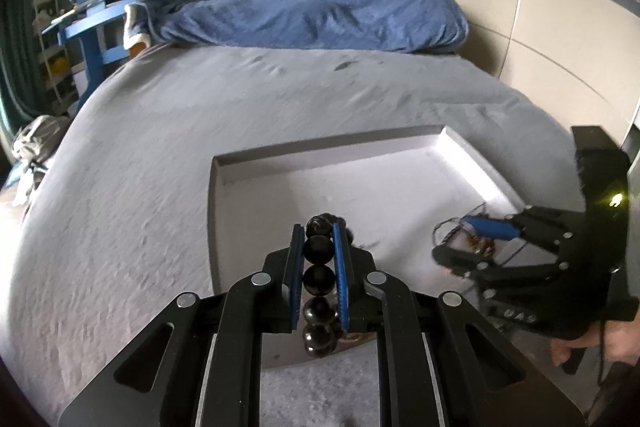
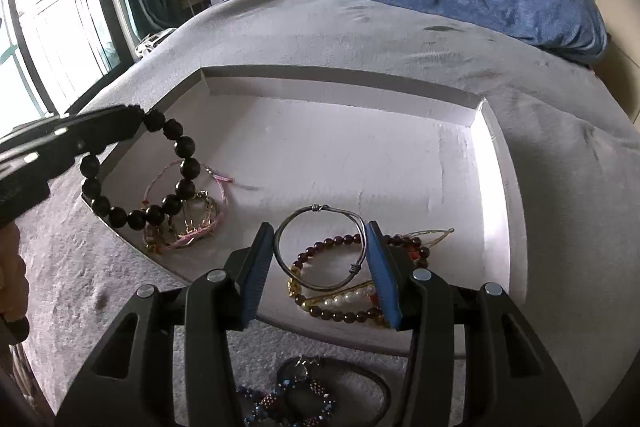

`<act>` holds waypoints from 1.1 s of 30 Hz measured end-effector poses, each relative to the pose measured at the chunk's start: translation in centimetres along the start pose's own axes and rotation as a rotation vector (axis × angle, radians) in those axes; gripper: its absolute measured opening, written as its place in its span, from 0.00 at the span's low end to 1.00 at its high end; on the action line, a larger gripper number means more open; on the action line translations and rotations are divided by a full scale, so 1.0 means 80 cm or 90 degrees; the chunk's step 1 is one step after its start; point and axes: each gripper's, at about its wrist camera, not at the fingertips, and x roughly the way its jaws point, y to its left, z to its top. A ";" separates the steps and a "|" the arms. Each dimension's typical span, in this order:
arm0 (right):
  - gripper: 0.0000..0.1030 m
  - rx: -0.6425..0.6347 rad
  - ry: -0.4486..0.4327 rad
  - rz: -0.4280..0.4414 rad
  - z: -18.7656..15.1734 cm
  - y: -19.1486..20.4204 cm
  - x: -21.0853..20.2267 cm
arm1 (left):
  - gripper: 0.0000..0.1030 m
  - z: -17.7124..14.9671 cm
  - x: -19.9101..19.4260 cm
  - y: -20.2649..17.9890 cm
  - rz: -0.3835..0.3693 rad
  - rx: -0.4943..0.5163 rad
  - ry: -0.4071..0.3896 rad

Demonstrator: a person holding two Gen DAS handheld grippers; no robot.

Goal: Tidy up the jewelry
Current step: 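Open the right tool to drop the silver bangle while the left tool releases the black bracelet, then grasp the blue crystal bracelet with the left tool while the right tool grasps the black hair tie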

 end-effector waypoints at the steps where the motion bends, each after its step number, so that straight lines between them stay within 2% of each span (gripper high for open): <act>1: 0.46 -0.003 0.000 -0.001 0.000 0.001 0.000 | 0.14 -0.002 0.001 0.002 0.003 -0.001 0.002; 9: 0.47 -0.008 -0.013 0.005 -0.005 -0.001 -0.015 | 0.29 -0.014 -0.001 0.011 0.013 -0.015 0.010; 14: 0.47 0.000 -0.041 0.008 -0.009 -0.005 -0.041 | 0.32 -0.021 -0.012 0.010 0.008 -0.023 0.003; 21: 0.47 0.020 -0.063 -0.003 -0.021 -0.019 -0.070 | 0.48 -0.039 -0.035 -0.005 -0.012 -0.031 -0.018; 26: 0.47 0.040 -0.080 -0.006 -0.042 -0.030 -0.090 | 0.50 -0.060 -0.050 -0.032 -0.035 -0.007 -0.027; 33: 0.47 0.076 -0.068 -0.018 -0.075 -0.056 -0.100 | 0.50 -0.088 -0.047 -0.076 -0.082 0.031 -0.003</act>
